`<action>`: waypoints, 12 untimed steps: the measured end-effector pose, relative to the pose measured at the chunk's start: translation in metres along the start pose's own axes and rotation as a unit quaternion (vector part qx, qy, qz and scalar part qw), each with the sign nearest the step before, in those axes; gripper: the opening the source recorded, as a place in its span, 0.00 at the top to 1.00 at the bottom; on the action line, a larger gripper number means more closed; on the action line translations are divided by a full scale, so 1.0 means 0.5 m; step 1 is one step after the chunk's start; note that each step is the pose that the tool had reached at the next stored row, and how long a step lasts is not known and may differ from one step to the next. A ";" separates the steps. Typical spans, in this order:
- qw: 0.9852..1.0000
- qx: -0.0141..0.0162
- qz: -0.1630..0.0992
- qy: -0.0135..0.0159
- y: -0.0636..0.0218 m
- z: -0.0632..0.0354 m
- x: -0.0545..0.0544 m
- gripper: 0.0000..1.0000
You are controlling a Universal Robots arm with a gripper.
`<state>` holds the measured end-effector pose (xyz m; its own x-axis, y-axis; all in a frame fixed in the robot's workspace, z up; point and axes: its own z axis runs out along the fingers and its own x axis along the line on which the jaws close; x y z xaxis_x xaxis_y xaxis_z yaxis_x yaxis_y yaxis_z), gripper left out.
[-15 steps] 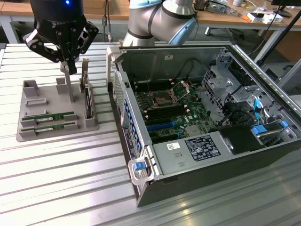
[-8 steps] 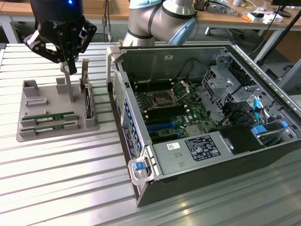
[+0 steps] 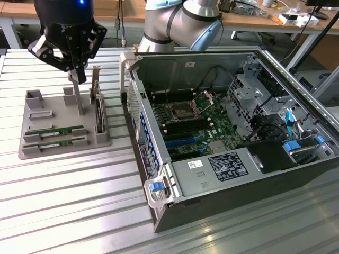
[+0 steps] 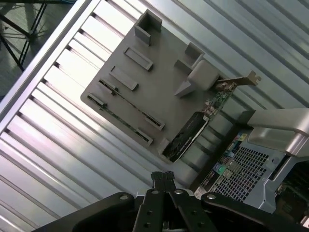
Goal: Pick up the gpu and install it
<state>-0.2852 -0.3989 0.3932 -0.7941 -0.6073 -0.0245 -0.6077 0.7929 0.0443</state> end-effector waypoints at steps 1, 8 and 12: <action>1.000 0.000 -0.005 0.000 0.000 0.000 0.000 0.90; 0.999 -0.001 -0.048 0.002 0.000 0.000 0.000 0.90; 0.997 -0.002 -0.078 0.003 0.000 0.000 0.000 0.90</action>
<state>-0.2852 -0.3989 0.3932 -0.6898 -0.7236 -0.0245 -0.7238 0.6886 0.0443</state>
